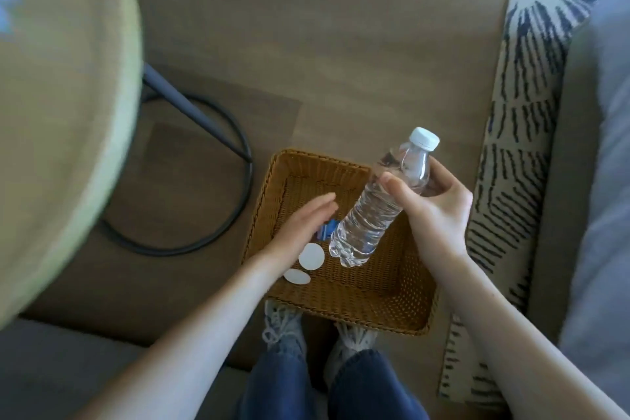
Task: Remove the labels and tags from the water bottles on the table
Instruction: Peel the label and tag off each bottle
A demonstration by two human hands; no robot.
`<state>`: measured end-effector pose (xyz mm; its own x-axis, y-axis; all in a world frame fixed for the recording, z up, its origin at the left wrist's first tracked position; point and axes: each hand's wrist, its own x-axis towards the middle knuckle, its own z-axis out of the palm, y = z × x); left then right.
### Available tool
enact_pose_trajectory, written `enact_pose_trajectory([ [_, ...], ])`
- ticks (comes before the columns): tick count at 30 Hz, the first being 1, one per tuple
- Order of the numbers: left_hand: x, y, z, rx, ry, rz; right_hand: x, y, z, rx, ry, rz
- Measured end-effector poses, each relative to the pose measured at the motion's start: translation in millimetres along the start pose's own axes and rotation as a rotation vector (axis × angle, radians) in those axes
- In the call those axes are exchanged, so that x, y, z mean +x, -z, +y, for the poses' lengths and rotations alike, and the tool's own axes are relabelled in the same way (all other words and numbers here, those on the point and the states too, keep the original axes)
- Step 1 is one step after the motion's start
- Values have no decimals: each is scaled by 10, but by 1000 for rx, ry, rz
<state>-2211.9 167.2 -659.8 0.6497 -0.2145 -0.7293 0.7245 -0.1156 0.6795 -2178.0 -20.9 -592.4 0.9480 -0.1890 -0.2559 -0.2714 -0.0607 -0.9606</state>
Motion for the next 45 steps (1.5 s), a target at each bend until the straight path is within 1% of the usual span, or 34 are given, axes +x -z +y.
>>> enact_pose_trajectory([
  [2, -510, -102, 557, 20, -66, -59, -133, 52, -590, 19, 10, -7],
  [4, -1052, -211, 1089, 19, -130, -79, -301, 108, -1263, 45, 22, -20],
  [8, -2142, -408, 1998, 24, -242, -50, -732, 206, -2616, 81, 91, -78],
  [11, -2883, -516, 2567, 61, -330, 4, -1037, 272, -3477, 118, 152, -128],
  [14, -3551, -592, 2917, 42, -415, 104, -1357, 295, -4159, 131, 198, -181],
  [19, -4323, -566, 3134, 6, -483, 261, -1749, 170, -4866, 127, 236, -325],
  [23, -4784, -331, 3161, -43, -531, 373, -1971, -171, -5158, 92, 270, -471],
  [26, -5004, -12, 3106, -70, -571, 477, -2070, -572, -5270, 40, 322, -551],
  [30, -5170, 674, 3009, -128, -605, 561, -2156, -1311, -5368, -50, 396, -663],
  [33, -5212, 1360, 2971, -143, -612, 577, -2097, -1964, -5392, -95, 370, -728],
  [38, -5013, 2702, 2959, -69, -583, 540, -1877, -3157, -5333, -150, 334, -752],
  [42, -4635, 3655, 2953, 50, -533, 604, -1611, -4069, -5143, -179, 298, -702],
  [45, -4264, 4226, 2907, 103, -470, 567, -1362, -4640, -4908, -193, 299, -678],
])
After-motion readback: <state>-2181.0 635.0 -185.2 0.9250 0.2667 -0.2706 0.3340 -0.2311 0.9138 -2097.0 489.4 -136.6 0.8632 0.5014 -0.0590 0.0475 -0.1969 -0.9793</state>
